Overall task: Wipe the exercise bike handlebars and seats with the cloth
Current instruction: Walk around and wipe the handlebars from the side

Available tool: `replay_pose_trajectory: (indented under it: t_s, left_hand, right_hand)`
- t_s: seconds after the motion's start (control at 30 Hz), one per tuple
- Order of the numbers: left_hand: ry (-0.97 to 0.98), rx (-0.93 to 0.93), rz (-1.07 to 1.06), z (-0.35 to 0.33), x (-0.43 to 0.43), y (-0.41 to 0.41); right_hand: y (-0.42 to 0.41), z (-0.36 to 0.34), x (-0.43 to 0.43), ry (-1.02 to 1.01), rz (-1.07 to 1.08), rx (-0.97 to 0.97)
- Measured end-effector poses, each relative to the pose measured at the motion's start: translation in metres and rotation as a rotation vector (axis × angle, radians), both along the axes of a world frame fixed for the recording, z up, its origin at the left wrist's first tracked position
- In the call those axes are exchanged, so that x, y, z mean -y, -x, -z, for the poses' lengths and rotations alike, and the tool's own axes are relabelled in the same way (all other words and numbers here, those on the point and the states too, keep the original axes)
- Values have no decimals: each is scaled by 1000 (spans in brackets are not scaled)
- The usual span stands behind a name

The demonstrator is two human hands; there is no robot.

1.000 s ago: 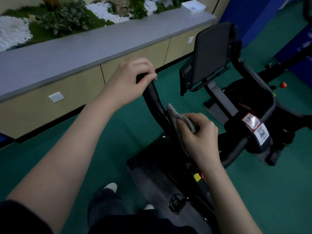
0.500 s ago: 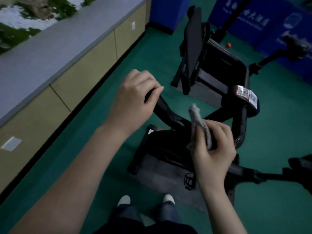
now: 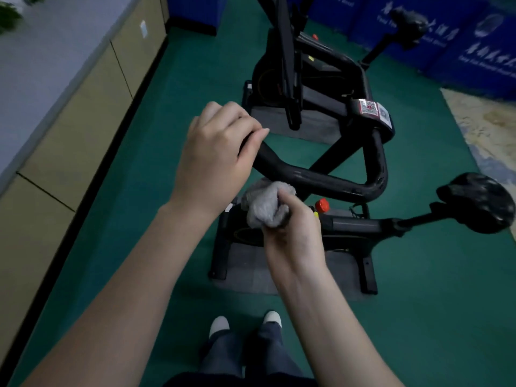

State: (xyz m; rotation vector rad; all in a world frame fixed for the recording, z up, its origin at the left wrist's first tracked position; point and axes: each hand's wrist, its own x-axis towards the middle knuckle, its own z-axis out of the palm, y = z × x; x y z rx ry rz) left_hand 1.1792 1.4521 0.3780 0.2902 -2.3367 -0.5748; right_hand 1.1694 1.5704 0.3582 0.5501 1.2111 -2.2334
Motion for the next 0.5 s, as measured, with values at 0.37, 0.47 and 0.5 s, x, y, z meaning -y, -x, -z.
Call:
replay_pose_trajectory:
  t_s: [0.37,0.47,0.5]
  left_hand:
    - [41,-5,26,3,4,1]
    - [60,-19,26,4,5,2]
    - [71,-22,27,4,5,2]
  right_hand:
    - [12,2,12,-47,-10,43]
    - [13,8,-1,-84,78,10]
    - [12,9,-2,-110,75,-20]
